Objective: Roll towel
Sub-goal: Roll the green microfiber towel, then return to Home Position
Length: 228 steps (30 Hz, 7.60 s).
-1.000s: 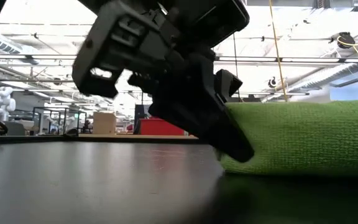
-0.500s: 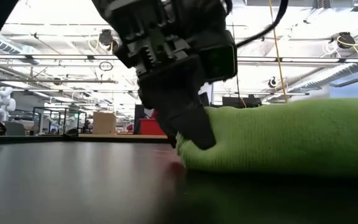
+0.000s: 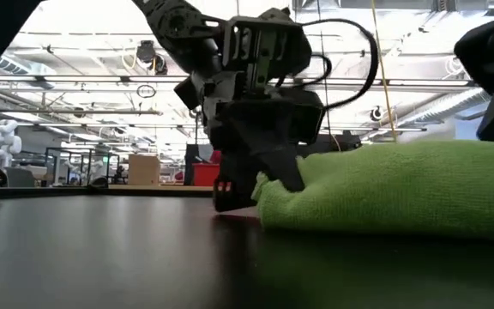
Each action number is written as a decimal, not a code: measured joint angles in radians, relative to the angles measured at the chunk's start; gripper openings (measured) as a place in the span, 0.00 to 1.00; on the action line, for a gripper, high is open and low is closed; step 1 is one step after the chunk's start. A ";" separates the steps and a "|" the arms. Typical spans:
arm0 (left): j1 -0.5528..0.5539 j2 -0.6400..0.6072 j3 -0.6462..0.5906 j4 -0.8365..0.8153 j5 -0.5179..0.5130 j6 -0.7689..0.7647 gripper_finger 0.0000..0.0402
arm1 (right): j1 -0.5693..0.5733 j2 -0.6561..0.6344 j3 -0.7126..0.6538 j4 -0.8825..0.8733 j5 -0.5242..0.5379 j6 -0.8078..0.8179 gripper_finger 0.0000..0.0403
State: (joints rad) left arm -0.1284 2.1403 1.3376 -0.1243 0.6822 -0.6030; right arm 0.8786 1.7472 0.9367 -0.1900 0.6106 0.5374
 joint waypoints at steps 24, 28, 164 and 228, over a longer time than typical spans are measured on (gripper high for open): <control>0.009 0.021 0.001 -0.050 0.080 0.049 0.23 | -0.073 0.133 0.001 -0.016 0.019 0.191 0.36; 0.007 -0.001 -0.004 -0.033 0.038 0.104 0.41 | -0.084 0.131 0.002 -0.024 -0.016 0.231 0.21; 0.041 -0.014 -0.023 -0.128 0.003 0.032 0.11 | -0.360 0.022 -0.003 -0.010 -0.298 -0.052 0.18; -0.348 -1.236 -0.773 -0.110 -1.299 0.043 0.51 | -0.314 -1.140 -0.155 -0.381 -0.172 -0.129 0.33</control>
State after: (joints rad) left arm -0.4764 0.9043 0.5643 -0.2341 -0.6172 -0.5599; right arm 0.5645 0.6075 0.7816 -0.5713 0.4382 0.4085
